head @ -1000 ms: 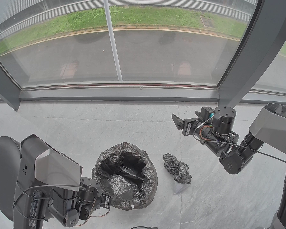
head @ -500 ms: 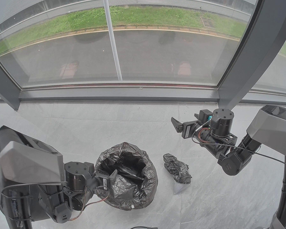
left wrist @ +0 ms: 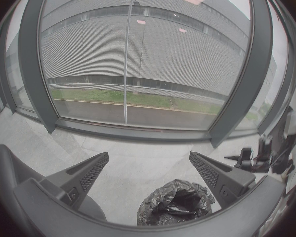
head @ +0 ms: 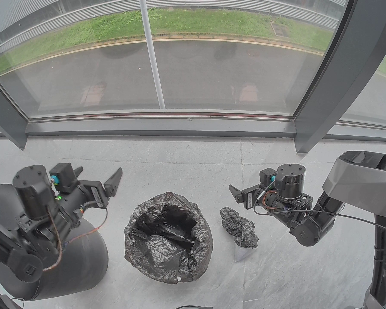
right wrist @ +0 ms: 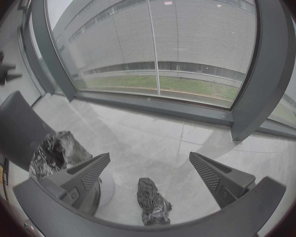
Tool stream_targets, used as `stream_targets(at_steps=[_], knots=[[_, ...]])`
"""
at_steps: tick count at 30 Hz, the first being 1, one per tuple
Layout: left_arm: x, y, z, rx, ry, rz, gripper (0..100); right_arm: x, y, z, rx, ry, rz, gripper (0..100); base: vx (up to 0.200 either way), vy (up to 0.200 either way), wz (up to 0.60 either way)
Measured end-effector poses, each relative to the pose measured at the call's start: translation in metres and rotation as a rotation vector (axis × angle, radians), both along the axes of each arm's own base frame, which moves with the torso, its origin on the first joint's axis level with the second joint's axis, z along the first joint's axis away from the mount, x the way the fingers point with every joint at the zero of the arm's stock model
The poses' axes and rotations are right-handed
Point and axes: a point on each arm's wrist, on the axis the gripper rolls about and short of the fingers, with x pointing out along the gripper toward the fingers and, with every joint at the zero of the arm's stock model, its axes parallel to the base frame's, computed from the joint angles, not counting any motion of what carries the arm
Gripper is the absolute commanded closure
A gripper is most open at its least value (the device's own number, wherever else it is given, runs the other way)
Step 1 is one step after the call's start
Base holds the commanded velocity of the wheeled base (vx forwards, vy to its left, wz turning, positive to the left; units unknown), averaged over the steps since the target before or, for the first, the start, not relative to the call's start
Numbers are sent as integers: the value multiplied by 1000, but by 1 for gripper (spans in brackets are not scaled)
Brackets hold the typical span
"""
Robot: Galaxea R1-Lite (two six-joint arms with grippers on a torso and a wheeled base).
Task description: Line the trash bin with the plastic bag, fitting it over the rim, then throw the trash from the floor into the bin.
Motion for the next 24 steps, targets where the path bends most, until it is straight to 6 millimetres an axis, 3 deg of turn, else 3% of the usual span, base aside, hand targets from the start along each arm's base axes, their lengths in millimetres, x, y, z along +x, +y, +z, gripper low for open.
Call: stream_targets(at_steps=[5, 9, 17, 24], knots=[[-17, 21, 38, -61, -43, -19, 0, -2, 2, -10, -102, 109, 6, 0, 0, 0, 0], [-30, 36, 56, -91, -46, -32, 0, 2, 9, -8, -176, 218, 8, 0, 0, 0, 0], [-43, 64, 81, -170, -67, -31, 0, 23, 46, 33, -207, 289, 31, 0, 0, 0, 0], [-50, 76, 85, -199, -44, -62, 0, 49, 73, 58, -200, 316, 40, 0, 0, 0, 0]])
